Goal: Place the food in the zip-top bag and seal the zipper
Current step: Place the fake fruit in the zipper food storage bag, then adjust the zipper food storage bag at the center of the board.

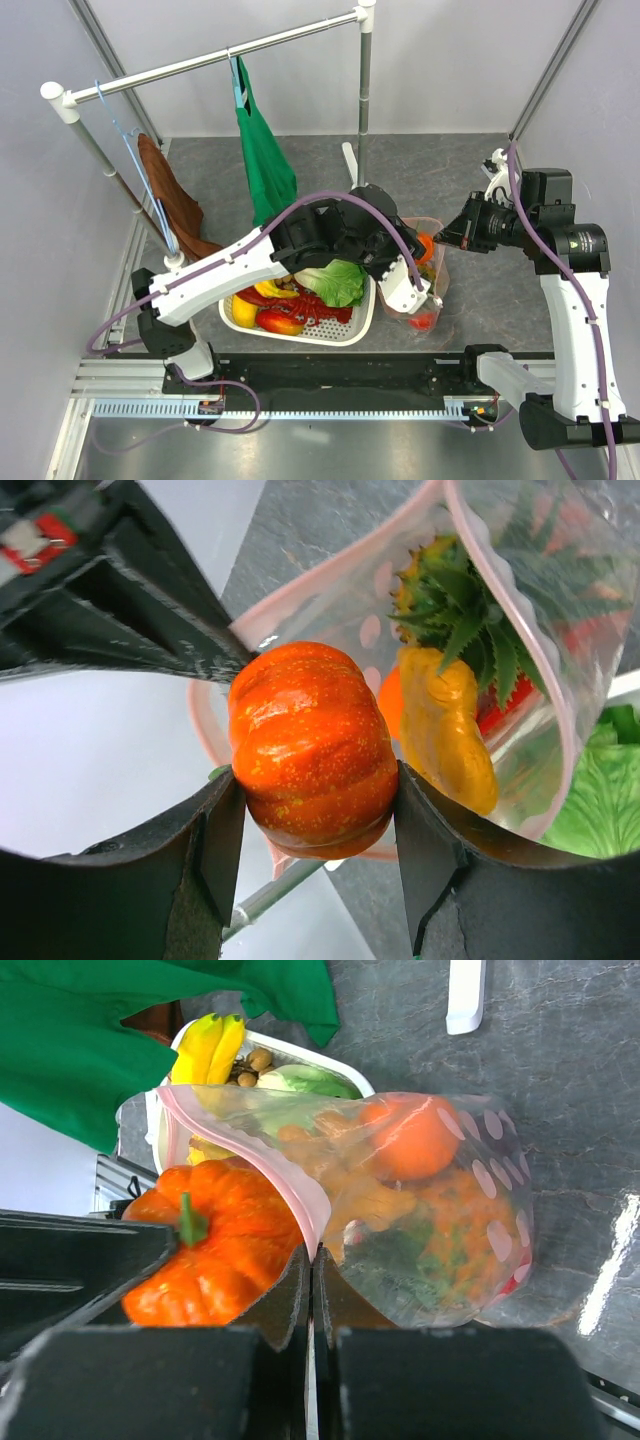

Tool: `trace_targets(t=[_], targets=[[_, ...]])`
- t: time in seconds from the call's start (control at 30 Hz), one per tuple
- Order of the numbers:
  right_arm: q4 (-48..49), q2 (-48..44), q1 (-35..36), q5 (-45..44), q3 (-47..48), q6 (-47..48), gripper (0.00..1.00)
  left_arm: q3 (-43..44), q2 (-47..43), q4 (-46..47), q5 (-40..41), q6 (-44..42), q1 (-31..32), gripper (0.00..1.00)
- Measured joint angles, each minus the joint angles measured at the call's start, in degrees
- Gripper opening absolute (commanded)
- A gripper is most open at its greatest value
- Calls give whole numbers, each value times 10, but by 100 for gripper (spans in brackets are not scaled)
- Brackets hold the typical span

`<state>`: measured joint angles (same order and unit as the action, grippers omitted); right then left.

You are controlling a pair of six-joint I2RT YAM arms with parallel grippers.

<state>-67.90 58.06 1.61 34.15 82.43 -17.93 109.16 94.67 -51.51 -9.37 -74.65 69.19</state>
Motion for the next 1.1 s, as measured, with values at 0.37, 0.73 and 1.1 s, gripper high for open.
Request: trace_targets(t=[0.37,0.73,1.1], targets=[[2,2,0,-5,0,17,0,51,8,-24,19,-11,0,98],[19,35,0,6,12,39,0,8,-89,-138,-76,12,-3,78],[46,52,10,31,19,66,0,7,30,-107,-92,67,1,22]])
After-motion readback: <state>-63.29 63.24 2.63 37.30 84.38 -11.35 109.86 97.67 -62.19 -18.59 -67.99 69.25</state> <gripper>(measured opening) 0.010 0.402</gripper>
